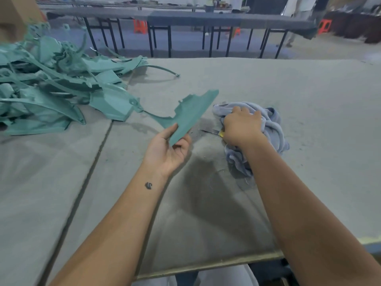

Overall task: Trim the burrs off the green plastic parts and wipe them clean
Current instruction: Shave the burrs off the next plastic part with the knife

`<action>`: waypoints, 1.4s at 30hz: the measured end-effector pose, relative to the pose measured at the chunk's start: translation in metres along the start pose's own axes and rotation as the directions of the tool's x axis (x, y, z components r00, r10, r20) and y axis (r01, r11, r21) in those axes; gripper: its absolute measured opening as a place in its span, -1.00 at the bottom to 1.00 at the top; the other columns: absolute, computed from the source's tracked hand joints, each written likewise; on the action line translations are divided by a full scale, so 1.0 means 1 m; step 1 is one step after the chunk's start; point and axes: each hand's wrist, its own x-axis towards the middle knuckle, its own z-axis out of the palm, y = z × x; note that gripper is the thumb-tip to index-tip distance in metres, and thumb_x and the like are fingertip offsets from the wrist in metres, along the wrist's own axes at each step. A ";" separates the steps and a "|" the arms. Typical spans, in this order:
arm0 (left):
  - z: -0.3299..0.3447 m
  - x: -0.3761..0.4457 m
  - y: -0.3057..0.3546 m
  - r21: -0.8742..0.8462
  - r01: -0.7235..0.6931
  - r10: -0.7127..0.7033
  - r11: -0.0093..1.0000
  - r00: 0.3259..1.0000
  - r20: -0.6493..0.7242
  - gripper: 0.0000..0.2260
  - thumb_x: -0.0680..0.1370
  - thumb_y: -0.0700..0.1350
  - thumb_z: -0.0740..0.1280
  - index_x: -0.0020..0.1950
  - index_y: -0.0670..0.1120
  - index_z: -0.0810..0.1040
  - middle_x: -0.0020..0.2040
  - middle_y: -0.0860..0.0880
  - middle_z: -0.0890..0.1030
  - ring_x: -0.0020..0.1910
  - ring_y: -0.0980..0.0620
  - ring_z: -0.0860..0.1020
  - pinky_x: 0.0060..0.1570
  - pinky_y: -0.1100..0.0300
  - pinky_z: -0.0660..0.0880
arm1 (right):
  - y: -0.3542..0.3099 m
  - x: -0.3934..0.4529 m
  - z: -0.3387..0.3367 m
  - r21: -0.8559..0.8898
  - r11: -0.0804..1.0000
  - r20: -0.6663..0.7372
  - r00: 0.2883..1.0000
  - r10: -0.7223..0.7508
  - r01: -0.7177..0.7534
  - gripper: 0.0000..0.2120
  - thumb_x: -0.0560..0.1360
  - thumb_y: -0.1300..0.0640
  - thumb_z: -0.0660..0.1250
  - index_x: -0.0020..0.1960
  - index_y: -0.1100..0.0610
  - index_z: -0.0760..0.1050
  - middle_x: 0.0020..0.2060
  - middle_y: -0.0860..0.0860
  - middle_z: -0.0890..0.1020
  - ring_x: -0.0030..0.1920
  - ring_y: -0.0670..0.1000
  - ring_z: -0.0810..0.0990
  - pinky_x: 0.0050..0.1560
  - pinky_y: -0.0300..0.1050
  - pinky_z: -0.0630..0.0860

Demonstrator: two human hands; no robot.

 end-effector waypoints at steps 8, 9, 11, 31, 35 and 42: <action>-0.010 -0.018 0.034 -0.492 0.086 0.102 0.866 0.934 0.343 -0.20 0.42 -0.48 0.33 0.54 0.02 0.14 -0.05 -0.40 0.58 -0.48 0.05 0.38 -0.57 0.43 0.32 | -0.012 -0.001 -0.013 0.034 0.999 0.064 0.998 0.027 -0.029 -0.84 0.47 0.16 0.30 0.05 0.06 0.45 0.28 0.12 0.39 0.27 0.17 0.37 0.26 0.22 0.37; -0.013 -0.021 0.040 -0.573 0.077 0.164 0.816 0.920 0.357 -0.18 0.44 -0.44 0.33 0.57 0.07 0.09 -0.06 -0.40 0.58 -0.47 0.05 0.39 -0.53 0.48 0.31 | -0.013 -0.002 -0.015 0.022 1.000 0.060 0.998 0.020 -0.021 -0.85 0.45 0.15 0.31 0.02 0.07 0.45 0.24 0.12 0.41 0.23 0.17 0.39 0.24 0.21 0.38; -0.017 -0.023 0.051 -0.616 0.043 0.216 0.787 0.915 0.340 -0.23 0.43 -0.43 0.33 0.55 0.02 0.15 -0.07 -0.40 0.57 -0.45 0.01 0.40 -0.56 0.47 0.30 | -0.016 -0.003 -0.017 0.013 1.000 0.071 0.997 0.002 -0.003 -0.86 0.42 0.10 0.35 -0.07 0.07 0.43 0.17 0.10 0.42 0.15 0.15 0.41 0.23 0.20 0.38; -0.015 -0.006 0.040 0.618 -0.507 0.690 0.601 0.719 -0.080 -0.69 0.62 -0.26 0.19 0.33 -0.01 0.43 0.11 0.03 0.65 -0.06 0.06 0.65 -0.21 0.19 0.59 | -0.051 -0.008 -0.002 0.795 0.587 -0.256 0.961 0.100 0.151 -0.95 0.57 0.23 0.14 0.03 0.15 0.29 -0.30 0.04 0.47 -0.29 0.11 0.41 -0.34 -0.02 0.27; -0.023 -0.004 0.045 0.754 -0.456 0.762 0.473 0.641 -0.090 -0.64 0.60 -0.24 0.24 0.37 -0.01 0.43 0.20 0.00 0.62 0.16 -0.05 0.60 0.20 -0.11 0.52 | -0.058 -0.012 0.024 0.570 0.809 -0.234 0.972 -0.007 0.143 -0.87 0.56 0.21 0.16 0.03 0.18 0.46 -0.21 0.09 0.50 -0.12 0.19 0.52 -0.24 -0.09 0.30; -0.031 0.000 0.051 0.696 -0.495 0.759 0.520 0.642 -0.110 -0.73 0.60 -0.24 0.24 0.22 0.03 0.51 0.05 0.06 0.67 0.00 0.06 0.66 -0.03 0.09 0.62 | -0.044 -0.012 0.029 0.281 0.959 -0.337 0.940 0.057 0.042 -0.75 0.57 0.09 0.18 0.05 0.18 0.59 0.17 0.18 0.49 0.22 0.20 0.37 0.15 0.04 0.33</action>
